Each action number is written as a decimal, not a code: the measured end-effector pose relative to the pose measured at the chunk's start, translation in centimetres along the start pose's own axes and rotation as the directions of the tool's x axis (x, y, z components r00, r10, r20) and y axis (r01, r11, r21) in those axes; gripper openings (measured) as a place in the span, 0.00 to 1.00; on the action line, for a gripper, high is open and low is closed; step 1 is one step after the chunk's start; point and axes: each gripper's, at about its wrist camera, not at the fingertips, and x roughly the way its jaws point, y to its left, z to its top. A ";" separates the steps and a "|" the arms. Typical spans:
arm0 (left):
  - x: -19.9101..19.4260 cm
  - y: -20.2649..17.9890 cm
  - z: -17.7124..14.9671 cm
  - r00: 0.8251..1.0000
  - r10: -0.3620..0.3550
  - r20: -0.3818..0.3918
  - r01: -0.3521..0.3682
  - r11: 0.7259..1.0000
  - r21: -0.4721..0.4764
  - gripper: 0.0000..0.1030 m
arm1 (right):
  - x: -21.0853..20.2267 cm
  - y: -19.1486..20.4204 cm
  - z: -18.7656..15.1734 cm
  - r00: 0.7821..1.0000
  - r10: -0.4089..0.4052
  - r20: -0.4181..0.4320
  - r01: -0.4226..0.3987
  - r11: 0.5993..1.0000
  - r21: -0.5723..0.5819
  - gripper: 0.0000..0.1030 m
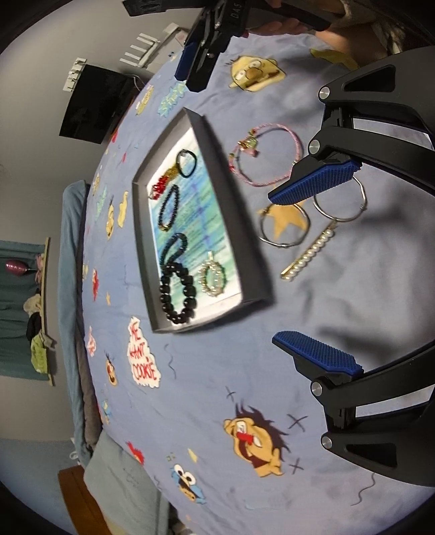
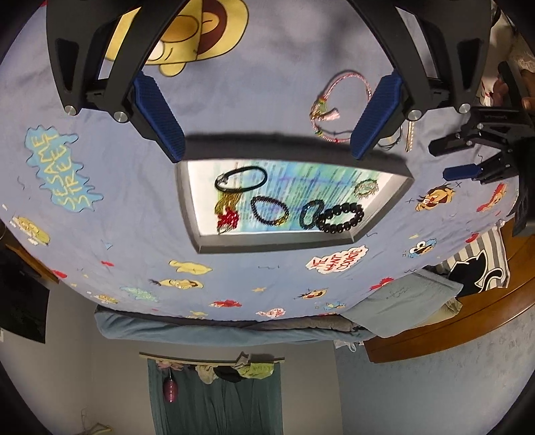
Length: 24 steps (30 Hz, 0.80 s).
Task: Organize jewelry
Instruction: 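Withdraw both tools from the tray toward the pearl hair pin and pink bracelet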
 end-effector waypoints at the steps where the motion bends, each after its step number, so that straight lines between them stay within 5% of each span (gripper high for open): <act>1: 0.2 -0.1 -0.3 1.000 0.009 -0.007 -0.009 1.000 0.005 0.76 | 0.2 0.1 -0.2 1.000 0.003 -0.006 -0.003 1.000 -0.002 0.95; 24: 3.1 -0.6 -2.7 0.997 0.017 -0.080 -0.018 1.000 -0.004 0.76 | 2.7 0.1 -2.8 0.998 0.034 -0.058 -0.034 0.999 0.000 0.94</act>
